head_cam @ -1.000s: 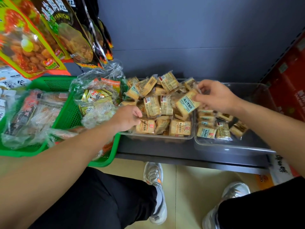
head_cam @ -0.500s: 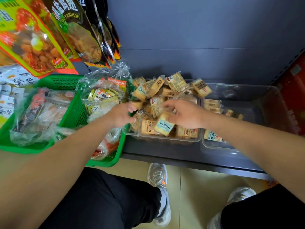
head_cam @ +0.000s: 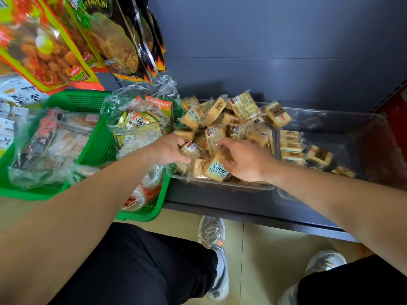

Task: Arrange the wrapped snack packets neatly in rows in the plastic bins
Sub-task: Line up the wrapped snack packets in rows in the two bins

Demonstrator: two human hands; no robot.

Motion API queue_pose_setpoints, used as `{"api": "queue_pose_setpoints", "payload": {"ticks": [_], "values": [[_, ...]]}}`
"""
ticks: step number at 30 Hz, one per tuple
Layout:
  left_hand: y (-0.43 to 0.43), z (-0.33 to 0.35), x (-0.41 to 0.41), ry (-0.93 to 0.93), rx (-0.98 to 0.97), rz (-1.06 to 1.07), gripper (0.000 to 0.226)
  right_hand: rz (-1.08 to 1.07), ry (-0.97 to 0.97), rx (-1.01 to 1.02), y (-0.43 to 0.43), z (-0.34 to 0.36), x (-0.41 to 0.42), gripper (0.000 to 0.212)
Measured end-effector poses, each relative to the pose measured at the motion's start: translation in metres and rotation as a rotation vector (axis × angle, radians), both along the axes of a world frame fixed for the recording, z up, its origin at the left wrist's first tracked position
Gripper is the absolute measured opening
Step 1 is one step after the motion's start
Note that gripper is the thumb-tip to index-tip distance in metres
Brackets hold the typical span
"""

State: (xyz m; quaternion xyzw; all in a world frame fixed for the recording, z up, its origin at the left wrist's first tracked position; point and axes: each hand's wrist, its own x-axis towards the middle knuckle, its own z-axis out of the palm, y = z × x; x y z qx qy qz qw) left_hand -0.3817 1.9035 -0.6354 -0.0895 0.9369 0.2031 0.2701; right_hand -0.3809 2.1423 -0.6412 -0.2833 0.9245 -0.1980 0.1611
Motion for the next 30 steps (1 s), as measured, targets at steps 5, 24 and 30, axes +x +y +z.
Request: {"api": "queue_pose_setpoints", "payload": {"ticks": [5,24,30], "values": [[0.001,0.003,0.002,0.109,0.052,0.008,0.04,-0.008,0.006,0.007,0.001,0.001,-0.001,0.041],[-0.041,0.014,-0.001,0.352,0.273,0.211,0.024,-0.102,-0.025,-0.11,0.007,0.016,-0.009,0.031],[-0.023,0.007,0.004,0.218,0.139,0.023,0.022,-0.364,0.056,-0.431,0.028,0.041,-0.024,0.035]]}}
